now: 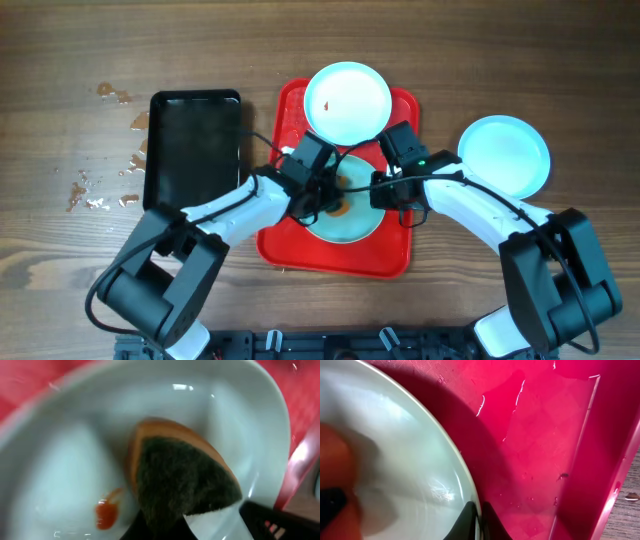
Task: Clean dirty plates on tray and stack at the side
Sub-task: 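Scrub the held plate with the sponge in the left gripper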
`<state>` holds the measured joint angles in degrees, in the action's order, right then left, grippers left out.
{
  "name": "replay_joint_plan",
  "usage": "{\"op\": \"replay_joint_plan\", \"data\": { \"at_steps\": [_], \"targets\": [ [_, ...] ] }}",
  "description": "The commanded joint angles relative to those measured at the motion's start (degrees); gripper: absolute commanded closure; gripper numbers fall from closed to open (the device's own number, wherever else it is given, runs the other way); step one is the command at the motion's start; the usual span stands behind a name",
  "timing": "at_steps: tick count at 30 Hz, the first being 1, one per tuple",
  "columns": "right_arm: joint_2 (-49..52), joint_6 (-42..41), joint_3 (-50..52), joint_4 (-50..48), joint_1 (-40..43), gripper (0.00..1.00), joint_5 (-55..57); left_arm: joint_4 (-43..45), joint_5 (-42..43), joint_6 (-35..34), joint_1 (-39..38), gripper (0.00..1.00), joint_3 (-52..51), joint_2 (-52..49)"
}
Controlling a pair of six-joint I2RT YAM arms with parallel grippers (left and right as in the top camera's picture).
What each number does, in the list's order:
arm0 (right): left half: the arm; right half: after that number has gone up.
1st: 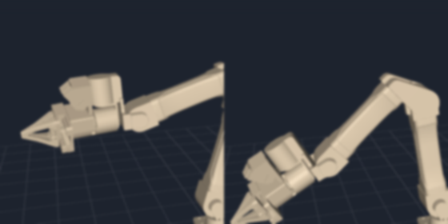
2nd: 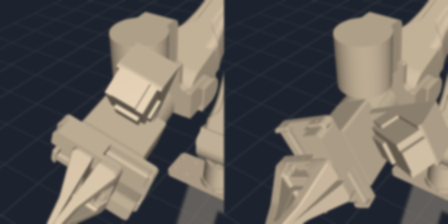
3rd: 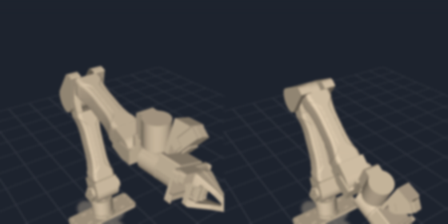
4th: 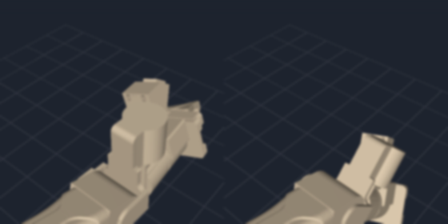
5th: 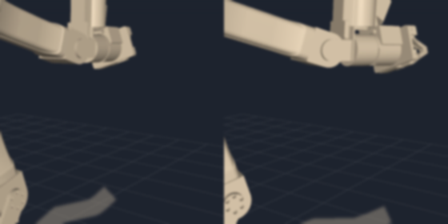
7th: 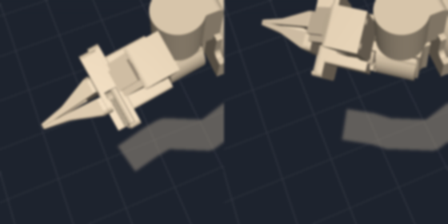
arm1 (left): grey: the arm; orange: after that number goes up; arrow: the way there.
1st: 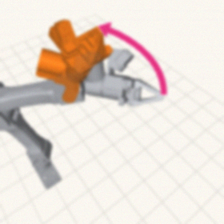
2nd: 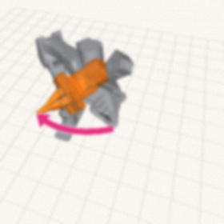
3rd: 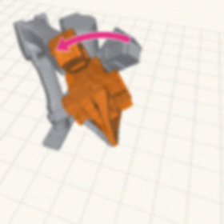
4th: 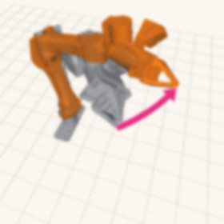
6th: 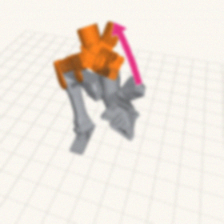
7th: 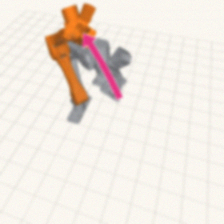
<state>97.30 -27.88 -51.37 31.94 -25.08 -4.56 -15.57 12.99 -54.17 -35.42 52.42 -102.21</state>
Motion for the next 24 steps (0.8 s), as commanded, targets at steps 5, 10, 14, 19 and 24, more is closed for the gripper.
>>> {"op": "replay_joint_plan", "data": {
  "at_steps": [5,10,14,19,24],
  "targets": [
    [2.3,-0.7,1.5,1.7,-0.1,0.96,2.0,-0.9,-4.9,1.5,1.1,0.96,-1.1,-3.4],
    [2.3,-0.7,1.5,1.8,-0.1,0.96,2.0,2.4,-7.1,4.5,-2.6,0.96,-1.1,-7.7],
    [2.3,-0.8,1.5,2.7,-0.1,0.96,2.0,-3.0,-10.7,4.5,-1.0,0.96,-1.1,-8.9],
    [2.3,-0.9,1.5,3.6,-0.1,0.96,2.0,-10.6,-10.9,4.7,3.4,0.96,0.4,-8.9],
    [2.3,-1.2,1.5,3.6,-0.1,0.96,2.0,-15.6,-12.0,21.1,2.0,0.96,5.6,-8.9]
  ]
}}
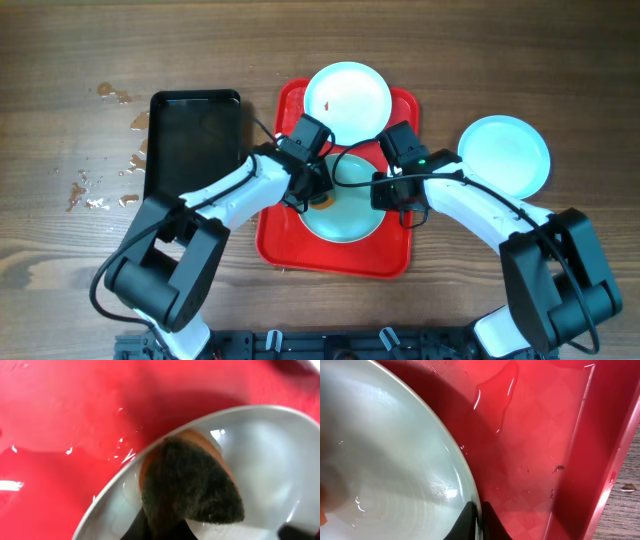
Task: Clean dirty plates on tray and stack at the side
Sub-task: 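Scrub the held plate with the sponge in the left gripper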
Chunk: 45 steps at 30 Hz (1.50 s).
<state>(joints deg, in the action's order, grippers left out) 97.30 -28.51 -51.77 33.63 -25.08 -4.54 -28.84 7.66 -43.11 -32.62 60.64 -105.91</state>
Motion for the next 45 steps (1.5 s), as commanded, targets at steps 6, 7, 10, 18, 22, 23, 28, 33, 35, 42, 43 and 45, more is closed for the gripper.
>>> {"op": "replay_joint_plan", "data": {
  "at_steps": [6,7,10,18,22,23,28,33,35,42,43,45],
  "targets": [
    [2.3,0.0,1.9,2.4,-0.1,0.96,2.0,-4.5,-11.3,12.7,-1.9,0.96,-1.0,-5.6],
    [2.3,0.0,1.9,2.4,-0.1,0.96,1.9,-5.0,-16.0,12.7,-2.0,0.96,-1.0,-5.7],
    [2.3,0.0,1.9,2.5,-0.1,0.96,2.0,-6.9,-28.7,12.2,-2.0,0.96,-1.0,-5.7],
    [2.3,-2.0,1.9,5.2,-0.1,0.96,5.0,-12.0,-32.6,4.5,-0.8,0.96,-0.8,5.6],
    [2.3,-2.0,1.9,6.5,-0.1,0.96,6.3,-12.0,-30.7,5.0,2.2,0.96,-0.8,13.1],
    [2.3,-1.3,1.9,6.4,-0.1,0.95,7.1,-12.0,-28.3,5.4,3.3,0.96,-0.8,14.1],
    [-0.6,3.2,1.3,6.4,-0.1,0.96,9.5,-11.3,-22.3,8.9,4.5,0.96,-0.8,16.8],
    [-6.5,2.4,1.2,5.7,-0.1,0.96,11.0,-9.3,-4.3,9.9,3.9,0.96,-1.4,18.4],
    [-6.1,0.7,1.2,5.6,-0.1,0.96,11.0,-5.2,-2.8,9.9,1.9,0.96,-2.9,17.7],
    [-6.1,1.3,1.2,6.3,-0.1,0.96,11.0,-9.2,-20.2,9.9,9.3,0.96,-3.3,17.7],
    [-6.1,1.5,1.2,6.3,-0.1,0.96,11.0,-9.4,-21.3,11.8,11.7,0.96,-3.5,17.7],
    [-6.1,1.3,1.2,6.3,-0.1,0.96,11.0,-7.5,-21.3,17.4,16.7,0.96,-4.8,17.6]
  ]
}}
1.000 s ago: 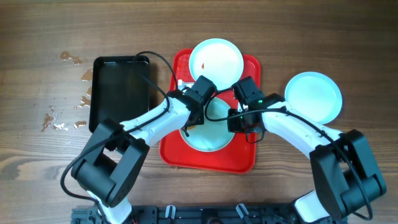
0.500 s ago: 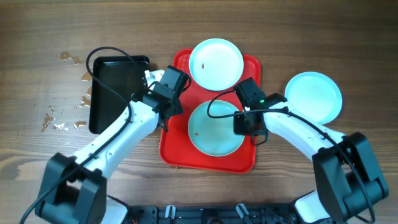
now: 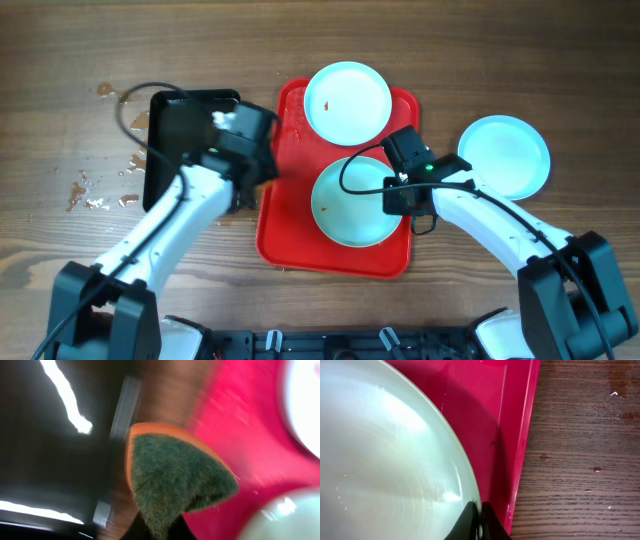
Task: Clean dirty plates on tray and stack at the side
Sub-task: 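Scrub the held plate with the sponge in the left gripper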
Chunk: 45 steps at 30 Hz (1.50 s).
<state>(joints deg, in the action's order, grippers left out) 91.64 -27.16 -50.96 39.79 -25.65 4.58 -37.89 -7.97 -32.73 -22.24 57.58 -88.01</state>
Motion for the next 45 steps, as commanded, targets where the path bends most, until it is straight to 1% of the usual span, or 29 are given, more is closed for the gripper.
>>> {"op": "replay_joint_plan", "data": {
  "at_steps": [1,2,4,7,9,10,12,14,16,17,18,19,20,22,25,27,28,29,31,33,36,38,41,45],
  "targets": [
    [-0.5,0.0,0.3,0.1,0.5,0.96,1.9,4.1,-5.6,9.9,8.8,0.96,-3.7,-0.9],
    [-0.5,0.0,0.3,0.1,0.5,0.96,1.9,8.0,-5.6,12.4,10.3,0.96,-6.4,-2.2],
    [-0.5,0.0,0.3,0.2,0.5,0.96,1.8,15.3,-6.1,13.0,13.1,0.96,-10.6,-7.2],
    [-0.5,0.0,0.3,0.3,0.5,0.96,1.6,17.8,-6.0,13.0,14.5,0.96,-10.7,-11.2],
    [-0.5,0.0,0.3,0.2,0.5,0.96,1.5,17.1,-6.0,13.1,14.6,0.96,-10.4,-10.7],
    [-0.5,0.0,0.3,0.2,0.5,0.96,1.5,15.3,-5.7,13.0,14.6,0.96,-9.5,-9.4],
    [-0.5,0.0,0.3,0.2,0.5,0.96,1.5,8.9,-5.1,13.0,14.6,0.96,-5.3,-4.3],
    [-0.5,0.0,0.3,0.2,0.5,0.96,1.5,5.9,-4.5,13.1,14.6,0.96,-3.5,0.0],
    [-0.5,0.0,0.3,0.2,0.5,0.96,1.5,4.7,1.7,13.0,14.6,0.96,-3.4,3.6],
    [-0.5,0.0,0.3,0.2,0.5,0.96,1.5,4.2,7.0,13.0,14.2,0.96,-3.4,5.0],
    [-0.5,0.0,0.3,0.2,0.5,0.96,1.5,4.4,12.9,11.9,12.7,0.96,-3.4,6.0],
    [-0.5,0.0,0.3,0.2,0.5,0.96,1.5,4.7,15.6,9.7,10.9,0.96,-3.4,6.3],
    [-0.5,0.0,0.3,0.2,0.5,0.96,1.5,5.1,17.3,8.4,9.0,0.96,-3.4,6.3],
    [-0.5,0.0,0.3,0.1,0.5,0.96,1.5,5.8,17.6,1.7,1.7,0.96,-3.4,5.5],
    [-0.5,0.0,0.3,0.1,0.5,0.96,1.5,11.0,17.5,-3.4,-8.3,0.96,-3.7,0.0],
    [-0.5,0.0,0.3,0.1,0.5,0.96,1.5,16.7,17.1,-3.9,-13.7,0.96,-3.7,-5.8],
    [-0.5,0.0,0.3,0.1,0.5,0.96,1.5,18.9,17.1,-4.5,-15.1,0.96,-3.7,-8.0],
    [-0.5,0.0,0.3,0.1,0.5,0.96,1.5,22.1,16.5,-5.5,-17.4,0.96,-3.7,-12.3],
    [-0.5,0.0,0.3,0.1,0.5,0.96,1.5,22.9,14.0,-5.8,-18.5,0.96,-3.7,-15.3],
    [-0.5,0.0,0.3,0.2,0.5,0.96,1.5,20.4,8.5,-7.0,-18.5,0.96,-3.7,-17.4],
    [-0.5,0.0,0.3,0.1,0.5,0.96,1.5,15.1,-1.1,-6.5,-18.4,0.96,-3.7,-17.5],
    [-0.5,0.0,0.3,0.1,0.5,0.96,1.5,12.5,-4.6,-6.5,-18.4,0.96,-3.7,-17.5],
    [-0.5,-0.1,0.3,0.3,0.5,0.96,1.5,11.0,-4.8,-6.4,-18.4,0.96,-1.8,-17.0],
    [-0.5,-1.3,0.3,0.7,0.5,0.96,1.5,4.7,-5.3,-6.6,-18.4,0.96,4.7,-15.6]
  ]
}}
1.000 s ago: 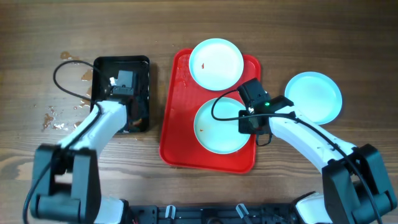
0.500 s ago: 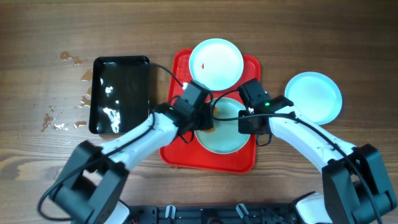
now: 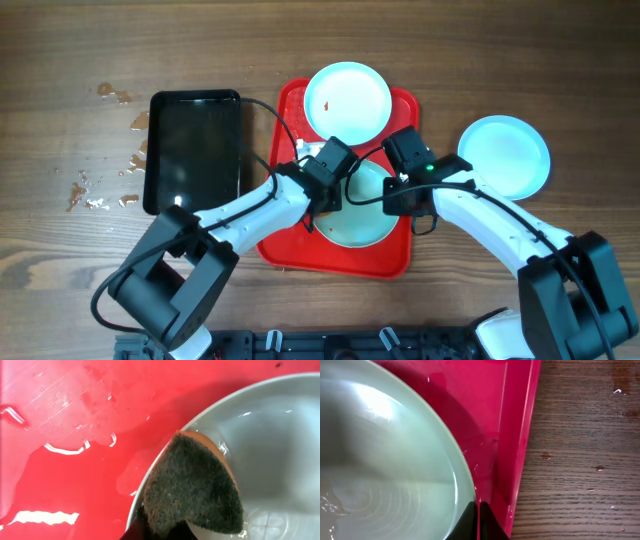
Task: Clean dirty plates on tray and stack at the side
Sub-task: 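Scrub the held plate with the sponge in the left gripper, then lift the plate with the right gripper and stack it on the cleaned plate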
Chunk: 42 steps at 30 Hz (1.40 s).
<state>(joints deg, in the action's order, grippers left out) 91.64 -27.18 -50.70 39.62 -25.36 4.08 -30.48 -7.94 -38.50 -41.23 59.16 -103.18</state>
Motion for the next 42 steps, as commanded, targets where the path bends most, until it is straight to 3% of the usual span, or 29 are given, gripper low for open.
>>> {"op": "replay_joint_plan", "data": {
  "at_steps": [1,5,10,16,17,19,21,22,23,25,28,29,33,35,42],
  "targets": [
    [-0.5,-2.1,0.1,1.2,0.2,0.96,2.2,-4.1,-6.4,-0.8,0.6,0.96,4.2,0.2],
    [-0.5,-3.0,0.1,1.5,0.2,0.96,2.2,-8.3,-9.5,-1.0,2.5,0.96,5.4,5.4],
    [-0.5,-0.4,0.1,1.1,0.2,0.96,2.3,-13.5,-9.5,-0.2,12.8,0.96,5.4,15.3],
    [-0.5,9.2,0.2,-1.7,0.2,0.96,-4.1,-14.3,-9.1,13.9,29.5,0.96,4.1,15.5],
    [-0.2,9.1,0.2,-2.1,0.2,0.96,-4.1,-12.0,-5.0,18.1,33.2,0.96,1.8,14.6],
    [0.8,9.1,0.2,-3.0,0.2,0.78,-4.2,-6.7,1.6,22.2,37.2,0.96,-2.7,13.9],
    [2.6,9.0,0.6,-3.9,0.2,0.71,-4.1,-3.3,5.1,22.7,39.5,0.96,-6.3,13.6],
    [3.5,9.0,0.7,-4.3,0.2,0.75,-4.2,-2.4,5.6,22.7,39.8,0.96,-7.1,13.5],
    [3.8,9.0,0.7,-4.4,0.2,0.90,-4.1,-2.1,5.6,23.0,39.8,0.96,-7.3,13.5],
    [3.0,9.2,0.3,-4.8,0.2,0.96,-3.8,-1.7,5.5,23.2,39.8,0.85,-7.3,13.5],
    [-1.9,9.2,-2.5,-2.1,0.1,0.96,-1.7,-1.5,5.6,23.1,39.8,0.42,-7.3,13.5],
    [-5.0,9.2,-3.3,-0.7,0.0,0.96,1.8,-1.8,5.6,23.1,39.8,0.00,-7.3,13.5],
    [-16.0,9.2,-3.5,1.6,-3.2,0.96,16.5,-1.8,5.6,23.1,39.8,0.00,-7.3,13.5],
    [-19.5,9.2,-3.5,1.6,-8.7,0.96,27.6,-1.8,5.6,23.1,39.8,0.00,-7.3,13.5],
    [-20.7,16.7,-3.5,-1.6,-29.2,0.96,55.3,-1.8,5.6,23.1,39.8,0.00,-7.3,13.5]
  ]
}}
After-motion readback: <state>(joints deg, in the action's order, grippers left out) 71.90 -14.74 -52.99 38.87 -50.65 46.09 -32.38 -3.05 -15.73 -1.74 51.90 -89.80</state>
